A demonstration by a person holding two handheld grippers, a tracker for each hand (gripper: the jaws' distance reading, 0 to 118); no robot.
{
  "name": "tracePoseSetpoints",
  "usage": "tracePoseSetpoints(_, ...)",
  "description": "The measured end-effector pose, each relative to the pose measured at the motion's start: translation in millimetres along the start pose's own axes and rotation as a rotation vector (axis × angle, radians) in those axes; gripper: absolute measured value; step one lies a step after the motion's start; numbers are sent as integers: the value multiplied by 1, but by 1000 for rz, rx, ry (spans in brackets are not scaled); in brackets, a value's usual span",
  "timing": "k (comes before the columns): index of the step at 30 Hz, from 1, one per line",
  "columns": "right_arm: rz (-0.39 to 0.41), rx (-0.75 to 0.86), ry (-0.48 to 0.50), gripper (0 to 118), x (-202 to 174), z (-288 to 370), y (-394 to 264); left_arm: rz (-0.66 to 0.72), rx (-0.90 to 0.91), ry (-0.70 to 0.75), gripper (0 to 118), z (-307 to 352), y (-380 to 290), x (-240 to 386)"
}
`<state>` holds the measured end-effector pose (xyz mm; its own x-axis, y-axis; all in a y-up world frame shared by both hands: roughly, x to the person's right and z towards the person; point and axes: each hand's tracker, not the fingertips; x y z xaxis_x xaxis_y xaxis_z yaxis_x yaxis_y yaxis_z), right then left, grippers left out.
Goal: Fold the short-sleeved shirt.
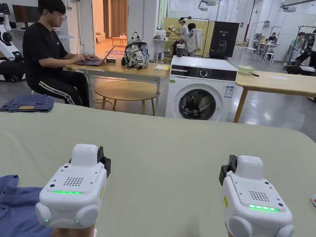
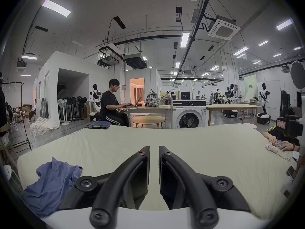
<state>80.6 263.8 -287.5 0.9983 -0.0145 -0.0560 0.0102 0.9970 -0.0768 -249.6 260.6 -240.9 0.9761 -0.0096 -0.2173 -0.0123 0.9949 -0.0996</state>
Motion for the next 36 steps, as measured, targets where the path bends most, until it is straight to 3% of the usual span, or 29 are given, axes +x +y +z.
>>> tracePoseSetpoints(7, -30, -42, 4, 0, 5, -4, 2, 3, -2, -35, 6, 4, 1, -3)
tracePoseSetpoints(11, -16, -40, -4, 0, 4, -4, 0, -11, -13, -29, 6, 4, -1, -3)
tracePoseSetpoints(13, -10, -41, 2, 0, 2, -3, -1, -5, -10, -23, 0, 5, -1, -4)
tracePoseSetpoints(27, -14, -45, -1, 0, 2, -4, 3, 18, 6, 1, 0, 5, 5, -11)
tracePoseSetpoints(31, -18, -55, -21, 0, 4, -4, 1, 39, 1, 4, 17, 4, 5, -16)
tracePoseSetpoints(34, -101, -54, -10, 0, 11, -4, 2, 101, -6, -20, 17, 4, 8, -22)
tracePoseSetpoints(36, -237, -43, 17, 0, 19, -1, 6, 282, -10, -111, 17, 3, 9, -34)
